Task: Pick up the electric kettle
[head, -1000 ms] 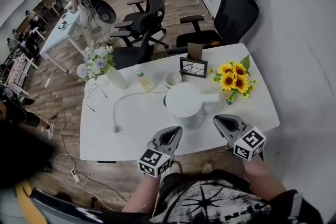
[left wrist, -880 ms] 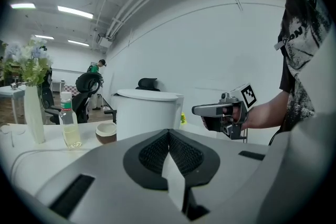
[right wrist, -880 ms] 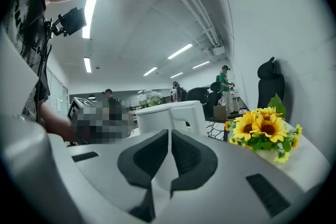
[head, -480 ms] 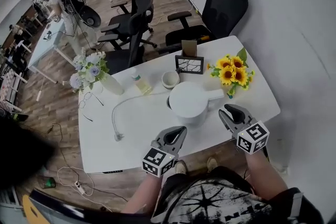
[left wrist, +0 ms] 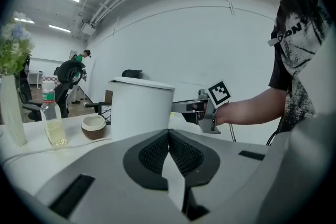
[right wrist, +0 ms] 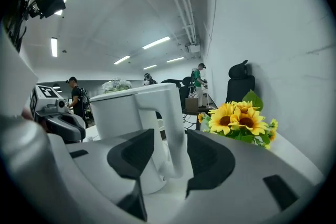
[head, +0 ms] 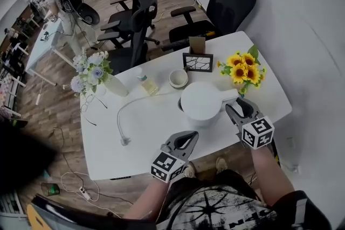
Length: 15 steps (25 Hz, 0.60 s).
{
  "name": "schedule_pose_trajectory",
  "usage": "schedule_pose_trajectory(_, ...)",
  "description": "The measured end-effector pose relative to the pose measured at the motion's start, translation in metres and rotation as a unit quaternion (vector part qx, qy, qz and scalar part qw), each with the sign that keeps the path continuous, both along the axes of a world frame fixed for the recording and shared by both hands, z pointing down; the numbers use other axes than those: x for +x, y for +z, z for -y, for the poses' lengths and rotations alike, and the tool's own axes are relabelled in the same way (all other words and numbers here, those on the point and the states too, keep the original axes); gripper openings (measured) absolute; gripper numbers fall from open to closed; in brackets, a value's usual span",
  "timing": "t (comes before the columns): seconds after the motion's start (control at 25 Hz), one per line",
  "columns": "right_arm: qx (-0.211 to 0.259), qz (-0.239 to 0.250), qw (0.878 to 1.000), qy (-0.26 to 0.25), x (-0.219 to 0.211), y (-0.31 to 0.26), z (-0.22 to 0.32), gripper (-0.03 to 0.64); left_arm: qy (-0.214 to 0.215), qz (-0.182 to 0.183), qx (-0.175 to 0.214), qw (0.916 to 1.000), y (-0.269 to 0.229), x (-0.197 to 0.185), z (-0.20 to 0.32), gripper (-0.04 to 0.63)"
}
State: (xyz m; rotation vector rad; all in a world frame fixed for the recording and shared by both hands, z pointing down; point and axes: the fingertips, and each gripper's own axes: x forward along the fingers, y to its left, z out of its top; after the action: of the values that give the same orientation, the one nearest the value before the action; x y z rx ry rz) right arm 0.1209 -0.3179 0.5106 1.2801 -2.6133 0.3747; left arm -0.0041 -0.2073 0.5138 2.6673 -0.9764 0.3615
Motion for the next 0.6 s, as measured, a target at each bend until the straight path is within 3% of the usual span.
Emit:
schedule_pose_trajectory(0.2, 0.013, -0.004, 0.999, 0.031, 0.001, 0.000, 0.022, 0.192, 0.008, 0.004, -0.008, 0.9999, 0.005, -0.004, 0.002, 0.010)
schedule_pose_trajectory(0.6, 0.017, -0.007, 0.999, 0.048, -0.021, 0.009, 0.055, 0.187, 0.001, -0.002, -0.015, 0.9999, 0.012, -0.016, 0.014, 0.009)
